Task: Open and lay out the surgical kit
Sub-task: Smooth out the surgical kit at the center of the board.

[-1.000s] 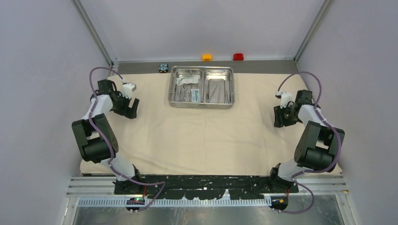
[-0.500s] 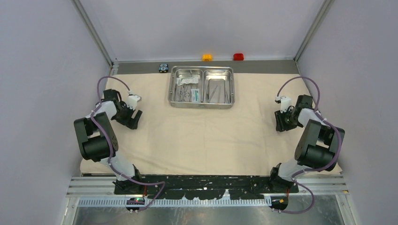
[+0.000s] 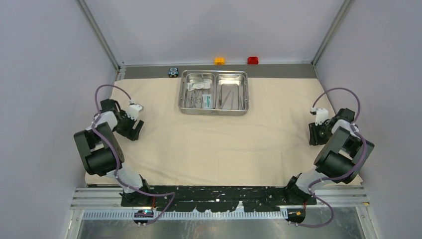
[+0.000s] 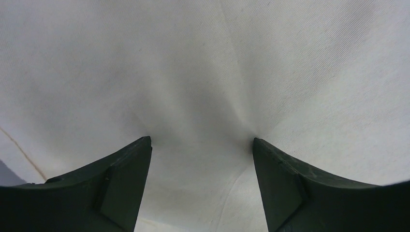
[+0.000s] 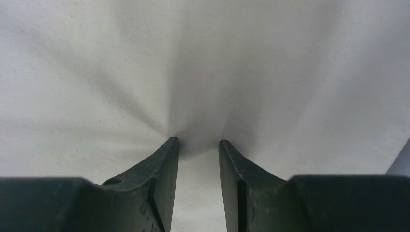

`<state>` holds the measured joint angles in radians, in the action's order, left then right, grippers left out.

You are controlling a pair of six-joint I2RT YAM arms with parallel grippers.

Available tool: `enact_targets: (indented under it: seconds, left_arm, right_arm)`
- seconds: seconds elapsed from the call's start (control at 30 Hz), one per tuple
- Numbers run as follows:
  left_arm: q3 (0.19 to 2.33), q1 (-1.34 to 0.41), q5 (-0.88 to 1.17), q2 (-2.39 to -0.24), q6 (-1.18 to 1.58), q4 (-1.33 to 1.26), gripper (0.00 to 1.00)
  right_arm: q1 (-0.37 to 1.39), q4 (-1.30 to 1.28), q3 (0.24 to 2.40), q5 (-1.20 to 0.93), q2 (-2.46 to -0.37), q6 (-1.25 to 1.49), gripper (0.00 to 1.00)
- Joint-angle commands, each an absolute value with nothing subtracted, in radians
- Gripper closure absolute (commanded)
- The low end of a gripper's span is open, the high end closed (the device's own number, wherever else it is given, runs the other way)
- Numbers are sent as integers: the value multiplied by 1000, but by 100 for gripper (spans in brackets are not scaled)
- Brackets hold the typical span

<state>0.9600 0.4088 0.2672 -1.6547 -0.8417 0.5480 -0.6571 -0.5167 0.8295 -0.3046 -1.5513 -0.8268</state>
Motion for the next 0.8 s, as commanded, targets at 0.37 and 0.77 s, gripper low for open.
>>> enact_targets:
  seconds: [0.37, 0.77]
  left_arm:
    - [960, 634, 192, -1569, -1079, 812, 25]
    - [967, 371, 406, -1400, -928, 941, 23]
  right_arm:
    - [-809, -787, 963, -261, -1520, -938, 59]
    - [-425, -878, 852, -348, -1250, -821, 58]
